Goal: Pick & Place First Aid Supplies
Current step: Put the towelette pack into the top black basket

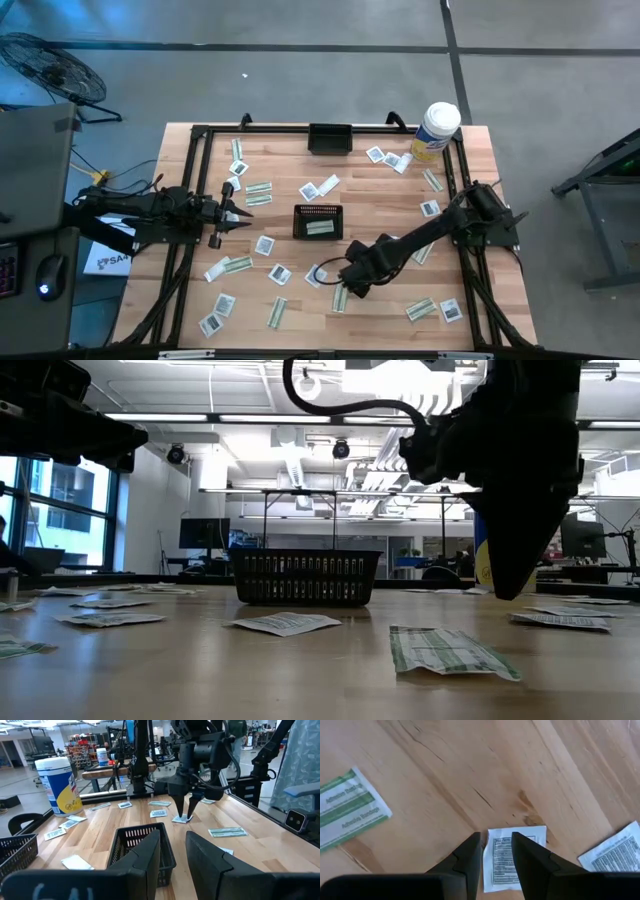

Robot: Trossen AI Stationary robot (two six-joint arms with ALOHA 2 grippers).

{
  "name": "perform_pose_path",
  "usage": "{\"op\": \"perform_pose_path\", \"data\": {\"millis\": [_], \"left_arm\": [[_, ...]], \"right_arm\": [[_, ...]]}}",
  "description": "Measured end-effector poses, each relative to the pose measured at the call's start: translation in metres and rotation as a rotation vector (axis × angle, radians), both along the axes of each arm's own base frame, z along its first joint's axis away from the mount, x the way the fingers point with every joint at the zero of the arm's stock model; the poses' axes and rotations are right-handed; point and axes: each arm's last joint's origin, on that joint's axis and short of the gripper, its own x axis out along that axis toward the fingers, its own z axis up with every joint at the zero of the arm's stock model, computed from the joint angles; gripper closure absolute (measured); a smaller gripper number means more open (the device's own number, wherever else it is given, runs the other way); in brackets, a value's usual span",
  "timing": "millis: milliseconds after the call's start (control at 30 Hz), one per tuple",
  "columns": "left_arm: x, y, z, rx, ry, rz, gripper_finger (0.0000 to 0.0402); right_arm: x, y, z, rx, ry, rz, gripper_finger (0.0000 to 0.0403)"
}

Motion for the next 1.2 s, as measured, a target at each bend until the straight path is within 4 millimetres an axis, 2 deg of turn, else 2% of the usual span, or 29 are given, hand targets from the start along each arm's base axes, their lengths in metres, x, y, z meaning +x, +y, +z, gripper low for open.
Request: {"op": "perform_pose_path", "data": {"millis": [367, 733, 833, 967, 1200], "left_arm": [[0.000, 0.000, 0.000, 0.000, 0.000, 0.000, 0.0309], [0.000, 0.000, 0.000, 0.000, 0.000, 0.000, 0.0309], [0.000, 0.000, 0.000, 0.000, 0.000, 0.000, 0.0309], [0.000, 0.000, 0.000, 0.000, 0.000, 0.000, 0.0309], [0.000, 0.000, 0.000, 0.000, 0.000, 0.000, 0.0309]], "right_arm": [[0.006, 0.000, -0.019, 0.038, 0.053, 0.005, 0.0307], [0.007, 0.001, -0.021, 0.056, 0.052, 0.017, 0.0392], [0.007, 0.001, -0.021, 0.057, 0.052, 0.028, 0.0399], [0.003, 0.004, -0.013, 0.064, 0.045, 0.072, 0.0401], [-0.016, 0.009, 0.026, 0.023, -0.004, 0.182, 0.0402]]}}
